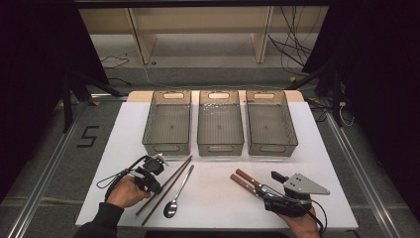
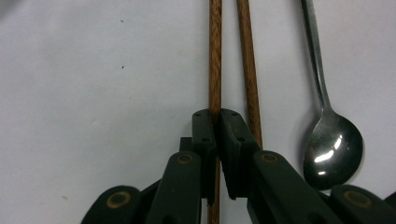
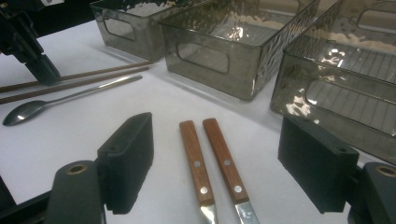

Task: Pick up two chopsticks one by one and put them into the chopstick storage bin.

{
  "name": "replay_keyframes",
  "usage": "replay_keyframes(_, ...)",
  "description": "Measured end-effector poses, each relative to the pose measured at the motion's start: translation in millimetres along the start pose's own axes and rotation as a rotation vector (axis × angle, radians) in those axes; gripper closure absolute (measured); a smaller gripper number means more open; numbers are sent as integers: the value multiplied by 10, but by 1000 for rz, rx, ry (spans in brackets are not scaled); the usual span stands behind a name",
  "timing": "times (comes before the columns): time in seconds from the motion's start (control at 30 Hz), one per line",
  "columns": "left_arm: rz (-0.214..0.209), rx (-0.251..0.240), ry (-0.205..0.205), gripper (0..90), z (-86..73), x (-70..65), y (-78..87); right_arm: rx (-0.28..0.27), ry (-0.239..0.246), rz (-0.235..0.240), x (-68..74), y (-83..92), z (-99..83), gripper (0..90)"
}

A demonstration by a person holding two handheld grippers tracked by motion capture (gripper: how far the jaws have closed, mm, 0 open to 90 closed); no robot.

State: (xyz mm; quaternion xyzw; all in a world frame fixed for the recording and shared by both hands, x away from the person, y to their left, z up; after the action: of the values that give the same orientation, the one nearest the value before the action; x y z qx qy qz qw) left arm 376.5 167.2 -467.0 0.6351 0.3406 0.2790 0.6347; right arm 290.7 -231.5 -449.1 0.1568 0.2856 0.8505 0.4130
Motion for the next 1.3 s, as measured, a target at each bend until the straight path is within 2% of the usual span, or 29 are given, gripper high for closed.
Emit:
replay_keyframes(0.37, -1, -26, -35, 845, -75, -32, 159, 0, 2, -2, 7, 1, 1, 273)
replay_keyframes(0.53, -8, -58, -50, 845, -114, -52, 258, -8, 4, 0, 8, 11, 3, 273)
replay_keyframes(0.67, -32, -98, -67, 845, -151, -61, 351, -10, 2, -1, 9, 14, 4, 273)
replay_keyframes(0.9, -52, -149, -72, 845, -205, 8, 482, -11, 1, -2, 6, 16, 3, 274)
replay_keyframes(1.0, -65, -190, -70, 845, -231, 43, 578, -14, 0, -3, 4, 17, 3, 274)
replay_keyframes(1.03, -59, -218, -65, 845, -240, 59, 632, -14, 0, -2, 4, 16, 3, 274)
replay_keyframes(1.07, -59, -218, -65, 845, -240, 59, 632, -13, 0, -2, 5, 15, 3, 274)
replay_keyframes(1.13, -54, -256, -59, 845, -241, 75, 690, -11, 1, -3, 6, 14, 3, 274)
replay_keyframes(1.2, -53, -305, -43, 844, -224, 105, 746, -13, 1, -5, 5, 13, 5, 274)
replay_keyframes(1.3, -46, -341, -27, 844, -195, 152, 781, -15, 2, -3, 4, 18, 3, 274)
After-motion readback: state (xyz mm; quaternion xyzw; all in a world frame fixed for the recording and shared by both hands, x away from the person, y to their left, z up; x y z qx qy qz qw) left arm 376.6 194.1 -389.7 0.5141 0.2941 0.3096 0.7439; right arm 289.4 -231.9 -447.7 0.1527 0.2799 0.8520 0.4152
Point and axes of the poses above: each handheld gripper's, and its own axes: y roughly backward along the jaws, z roughly out of its top, x roughly to its left, the point moved 1 cm from there along -y, roughly forward along the jaws, and after that the axes turned 12 degrees about x, right-handed, at the moved point
